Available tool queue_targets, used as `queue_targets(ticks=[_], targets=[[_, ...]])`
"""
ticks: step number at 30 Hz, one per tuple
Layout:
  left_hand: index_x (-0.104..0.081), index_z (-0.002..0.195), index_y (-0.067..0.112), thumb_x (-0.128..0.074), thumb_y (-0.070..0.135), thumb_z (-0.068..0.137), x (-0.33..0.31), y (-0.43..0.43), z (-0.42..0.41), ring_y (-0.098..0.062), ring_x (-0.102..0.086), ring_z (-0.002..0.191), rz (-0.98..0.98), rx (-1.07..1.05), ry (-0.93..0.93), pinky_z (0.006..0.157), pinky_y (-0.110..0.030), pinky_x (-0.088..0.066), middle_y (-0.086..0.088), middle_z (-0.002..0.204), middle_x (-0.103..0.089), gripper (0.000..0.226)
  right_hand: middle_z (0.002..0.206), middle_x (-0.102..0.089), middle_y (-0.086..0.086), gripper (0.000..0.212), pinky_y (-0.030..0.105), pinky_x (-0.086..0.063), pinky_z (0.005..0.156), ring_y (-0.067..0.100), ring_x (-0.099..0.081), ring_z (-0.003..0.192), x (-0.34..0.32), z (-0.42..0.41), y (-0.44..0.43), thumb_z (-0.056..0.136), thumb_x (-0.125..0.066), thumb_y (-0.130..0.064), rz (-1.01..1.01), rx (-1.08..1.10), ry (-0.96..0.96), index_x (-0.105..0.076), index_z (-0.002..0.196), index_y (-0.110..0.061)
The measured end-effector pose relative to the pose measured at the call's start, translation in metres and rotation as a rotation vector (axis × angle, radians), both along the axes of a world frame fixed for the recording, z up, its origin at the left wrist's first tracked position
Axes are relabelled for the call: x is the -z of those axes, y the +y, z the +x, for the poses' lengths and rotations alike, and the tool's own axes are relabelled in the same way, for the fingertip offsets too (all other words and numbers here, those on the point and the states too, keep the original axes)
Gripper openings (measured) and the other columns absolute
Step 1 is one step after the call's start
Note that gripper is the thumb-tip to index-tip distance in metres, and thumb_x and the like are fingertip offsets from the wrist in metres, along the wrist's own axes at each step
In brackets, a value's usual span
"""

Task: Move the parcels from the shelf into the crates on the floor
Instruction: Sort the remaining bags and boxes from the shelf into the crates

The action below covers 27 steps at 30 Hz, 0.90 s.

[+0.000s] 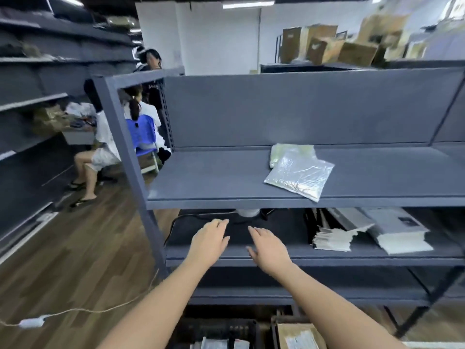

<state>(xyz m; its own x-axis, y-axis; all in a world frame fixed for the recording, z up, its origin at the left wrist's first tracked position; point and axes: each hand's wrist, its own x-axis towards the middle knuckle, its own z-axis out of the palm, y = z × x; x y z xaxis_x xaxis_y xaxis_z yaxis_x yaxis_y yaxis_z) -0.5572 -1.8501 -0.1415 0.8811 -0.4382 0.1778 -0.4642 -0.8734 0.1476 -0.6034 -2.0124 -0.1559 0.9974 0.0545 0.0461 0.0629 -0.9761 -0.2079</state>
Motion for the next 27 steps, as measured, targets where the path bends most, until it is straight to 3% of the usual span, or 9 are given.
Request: queue_targets(ticks=[5,9,21,27], targets=[[-0.03,0.145,0.016,-0.045,0.033,0.097,-0.074,-0.029,-0.004,-0.022,-0.043,0.128,-0.066,0.021,-0.083,0.101,-0.036,-0.041,-0.003,0.143,-0.041,0.053,0.146,-0.039,0.008,0.058,0.033,-0.03,0.11,0.026,-0.035,0.134,-0.071,-0.019,-0.041,0.096,-0.044,-0.032,-0.056,0.064,-0.123,-0.025,0.146,-0.009],[-0.028,0.147,0.015,-0.047,0.032,0.097,-0.098,-0.051,-0.005,-0.025,-0.042,0.128,-0.089,0.052,-0.085,0.1,-0.037,-0.042,-0.005,0.145,-0.039,0.056,0.14,-0.043,0.009,0.054,0.035,-0.036,0.102,0.028,-0.039,0.128,-0.093,-0.034,-0.076,0.096,-0.046,-0.032,-0.02,0.184,-0.157,-0.03,0.143,-0.009],[-0.018,0.15,0.016,-0.044,0.033,0.098,-0.098,-0.112,0.079,-0.026,-0.038,0.132,-0.081,0.136,-0.014,0.102,-0.037,-0.041,-0.007,0.151,-0.028,0.061,0.156,-0.018,0.011,0.064,0.039,-0.03,0.111,0.028,-0.021,0.142,-0.097,0.024,-0.148,0.098,-0.044,-0.032,0.007,0.359,-0.117,-0.013,0.15,-0.014],[-0.016,0.151,0.015,-0.045,0.031,0.098,-0.082,-0.143,0.139,-0.027,-0.036,0.134,-0.047,0.181,0.066,0.105,-0.039,-0.038,-0.009,0.152,-0.026,0.062,0.156,-0.016,0.01,0.064,0.038,-0.033,0.107,0.027,-0.02,0.142,-0.088,0.081,-0.16,0.097,-0.045,-0.033,-0.056,0.364,-0.094,-0.013,0.15,-0.015]])
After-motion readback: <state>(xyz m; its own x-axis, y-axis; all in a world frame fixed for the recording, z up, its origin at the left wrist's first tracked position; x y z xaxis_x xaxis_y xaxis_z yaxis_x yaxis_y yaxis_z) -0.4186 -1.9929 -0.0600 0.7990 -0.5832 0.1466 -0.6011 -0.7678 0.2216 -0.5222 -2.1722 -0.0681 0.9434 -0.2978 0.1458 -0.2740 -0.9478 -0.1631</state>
